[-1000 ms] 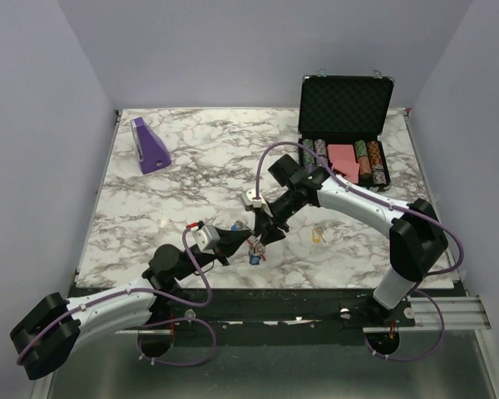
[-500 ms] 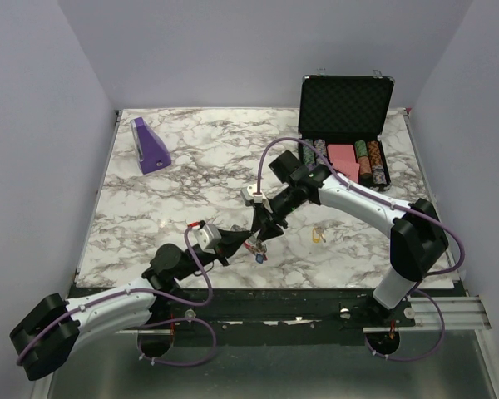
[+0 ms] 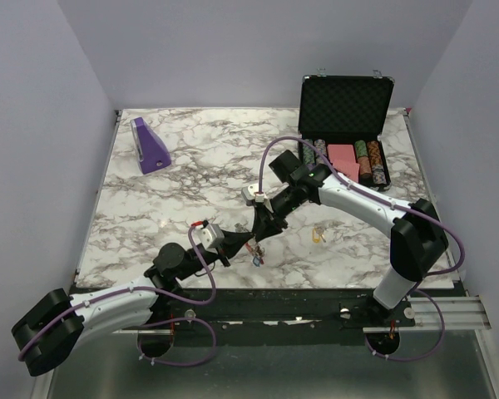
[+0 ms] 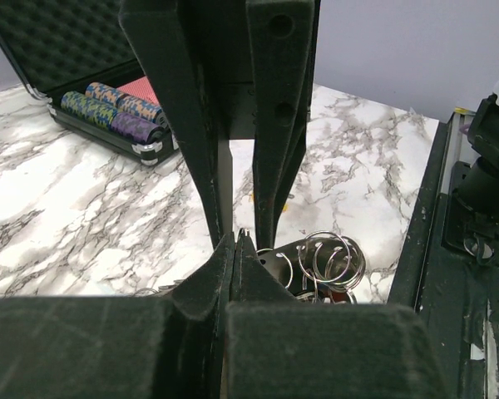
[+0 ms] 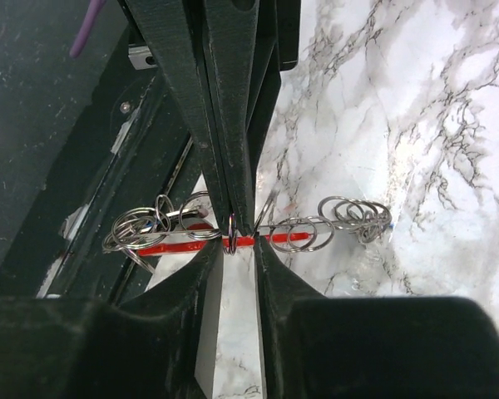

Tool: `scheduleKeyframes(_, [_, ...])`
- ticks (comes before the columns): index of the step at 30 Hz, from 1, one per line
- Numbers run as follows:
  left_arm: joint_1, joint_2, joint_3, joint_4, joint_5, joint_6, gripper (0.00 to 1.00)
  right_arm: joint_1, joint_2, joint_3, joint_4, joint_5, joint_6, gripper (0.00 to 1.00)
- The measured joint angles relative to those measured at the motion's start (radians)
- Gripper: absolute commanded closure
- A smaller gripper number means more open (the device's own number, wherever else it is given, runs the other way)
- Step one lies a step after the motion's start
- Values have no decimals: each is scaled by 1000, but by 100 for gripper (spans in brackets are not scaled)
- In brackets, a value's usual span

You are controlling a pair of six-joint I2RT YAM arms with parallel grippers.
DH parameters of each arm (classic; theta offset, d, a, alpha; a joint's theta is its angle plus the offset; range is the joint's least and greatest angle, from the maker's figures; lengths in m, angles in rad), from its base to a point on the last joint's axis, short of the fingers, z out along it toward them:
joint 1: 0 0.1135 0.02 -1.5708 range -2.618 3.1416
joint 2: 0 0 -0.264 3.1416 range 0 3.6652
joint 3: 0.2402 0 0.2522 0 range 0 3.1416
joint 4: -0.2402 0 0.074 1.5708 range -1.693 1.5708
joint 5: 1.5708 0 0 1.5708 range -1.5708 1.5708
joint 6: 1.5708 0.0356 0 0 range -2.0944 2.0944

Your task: Put the keys on the keyring

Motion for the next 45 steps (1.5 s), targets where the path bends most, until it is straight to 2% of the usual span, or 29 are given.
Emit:
scheduleKeyframes(5, [0,-5,0,1,0,0,100,-3,0,4,0,-2,1,85])
scheduleKeyframes(9, [0,-9,0,2,-6,-2,100,-3,2,10,-1,-2,1,99])
scheduleKeyframes(16, [0,-16,0,2,-19,-8,100,-4,3,23,-10,0,4,99])
scheduleKeyframes(20, [0,-21,0,3,-24,-13,100,-3,20,68,-69,10,-6,99])
scheduleKeyframes(22, [0,-25,0,-1,-26,-20,88,-3,35,102,-114,24,-24,99])
scheduleKeyframes(23, [0,-30,1,-8,-26,-24,75,-3,42,118,-135,34,-31,99])
scheduleKeyframes(25, [0,-43,2,-33,-30,-33,61,3,55,146,-174,58,-45,99])
scheduleKeyframes(30, [0,-101,2,-184,-43,-61,53,3,60,176,-243,147,-65,99])
scheduleKeyframes(35, [0,-156,2,-328,-48,-80,51,2,60,199,-291,244,-98,99])
scheduleKeyframes(40, [0,-162,2,-373,-47,-86,51,2,60,216,-333,298,-124,99])
scheduleKeyframes(42, [0,-150,3,-373,-47,-85,52,2,62,216,-342,306,-129,99])
scheduleKeyframes(45, [0,-131,11,-372,-47,-82,61,7,64,216,-347,311,-131,99])
